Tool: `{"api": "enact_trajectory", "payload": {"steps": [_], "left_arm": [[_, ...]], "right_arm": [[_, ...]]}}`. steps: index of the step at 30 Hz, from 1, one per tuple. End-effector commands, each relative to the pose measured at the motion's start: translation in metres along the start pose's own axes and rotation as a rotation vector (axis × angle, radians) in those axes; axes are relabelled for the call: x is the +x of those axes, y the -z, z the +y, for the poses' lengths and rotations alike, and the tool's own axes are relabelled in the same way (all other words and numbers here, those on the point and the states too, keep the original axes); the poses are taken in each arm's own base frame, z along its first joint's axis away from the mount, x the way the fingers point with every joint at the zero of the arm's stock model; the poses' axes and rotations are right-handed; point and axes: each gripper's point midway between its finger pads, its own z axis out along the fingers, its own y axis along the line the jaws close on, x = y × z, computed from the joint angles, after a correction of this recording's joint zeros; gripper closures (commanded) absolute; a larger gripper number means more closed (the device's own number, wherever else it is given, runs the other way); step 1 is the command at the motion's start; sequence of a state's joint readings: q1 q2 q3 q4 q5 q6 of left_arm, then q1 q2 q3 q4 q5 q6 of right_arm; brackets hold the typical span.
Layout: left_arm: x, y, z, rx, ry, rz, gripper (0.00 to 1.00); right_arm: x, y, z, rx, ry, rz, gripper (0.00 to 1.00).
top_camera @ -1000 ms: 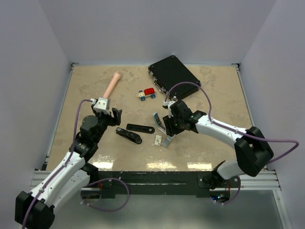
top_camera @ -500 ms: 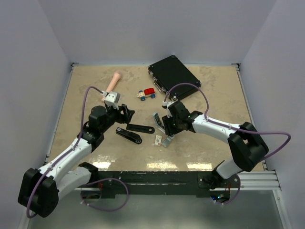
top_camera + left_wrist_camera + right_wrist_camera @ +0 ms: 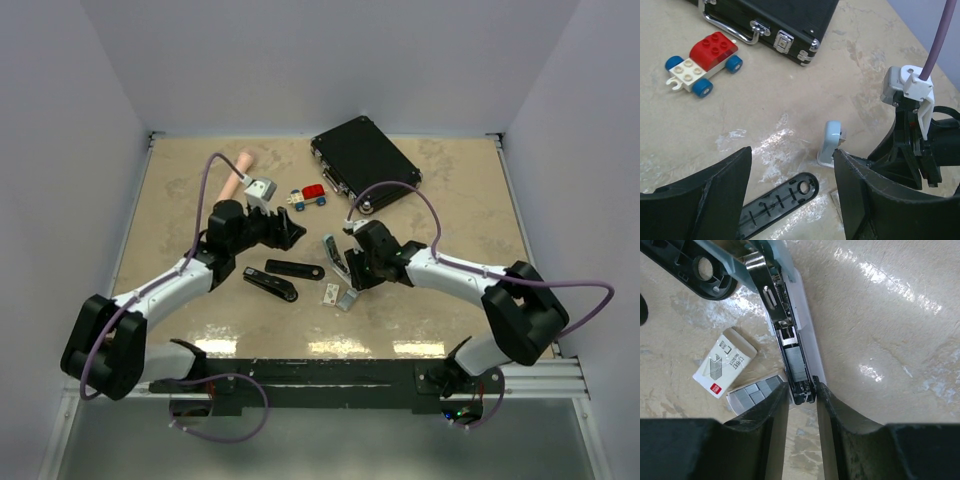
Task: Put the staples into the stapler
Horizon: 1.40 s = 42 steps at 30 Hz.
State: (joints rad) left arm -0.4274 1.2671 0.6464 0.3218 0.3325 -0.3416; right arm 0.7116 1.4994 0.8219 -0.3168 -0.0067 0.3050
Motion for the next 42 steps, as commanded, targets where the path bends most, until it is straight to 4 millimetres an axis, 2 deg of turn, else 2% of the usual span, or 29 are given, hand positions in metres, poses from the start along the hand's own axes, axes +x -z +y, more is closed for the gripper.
{"api": "enact_trajectory", "payload": {"steps": [1,5,9,14,22,27,29,33,35,36,37,42], "left_arm": [[-0.029,-0.013,-0.030,0.136,-0.033,-0.064,0.29],[-0.022,-0.027,-0.033,0.168,-0.066,-0.033,0.29],[-0.019,-0.039,-0.038,0.214,-0.116,-0.026,0.29],[-0.011,-0.053,-0.038,0.263,-0.189,-0.017,0.29],[-0.001,-0.068,-0.035,0.271,-0.305,-0.036,0.33],[0.004,-0.077,-0.034,0.265,-0.368,-0.038,0.42],[0.011,-0.081,-0.036,0.274,-0.388,-0.019,0.55],[0.024,-0.079,-0.048,0.300,-0.390,0.007,0.62],[0.026,-0.075,-0.051,0.300,-0.422,-0.002,0.73],[0.027,-0.070,-0.063,0.322,-0.430,-0.007,0.77],[0.035,-0.067,-0.067,0.329,-0.431,0.005,0.78],[0.046,-0.049,-0.086,0.361,-0.431,0.003,0.78]], "right_arm": [[-0.014,0.006,0.009,0.006,-0.012,-0.097,0.69],[-0.019,0.005,0.015,0.004,-0.003,-0.143,0.79],[-0.033,0.006,0.028,-0.030,0.030,-0.214,0.88],[-0.045,0.002,0.030,-0.031,0.060,-0.259,0.98],[-0.050,-0.008,0.037,-0.056,0.072,-0.263,1.00],[-0.047,-0.014,0.037,-0.057,0.075,-0.246,1.00],[-0.047,-0.015,0.038,-0.060,0.073,-0.246,1.00],[-0.049,-0.015,0.037,-0.056,0.073,-0.248,1.00],[-0.050,-0.015,0.037,-0.054,0.071,-0.251,1.00],[-0.054,-0.014,0.040,-0.068,0.069,-0.270,1.00],[-0.055,-0.014,0.041,-0.071,0.064,-0.274,1.00],[-0.058,-0.015,0.042,-0.075,0.055,-0.290,1.00]]}}
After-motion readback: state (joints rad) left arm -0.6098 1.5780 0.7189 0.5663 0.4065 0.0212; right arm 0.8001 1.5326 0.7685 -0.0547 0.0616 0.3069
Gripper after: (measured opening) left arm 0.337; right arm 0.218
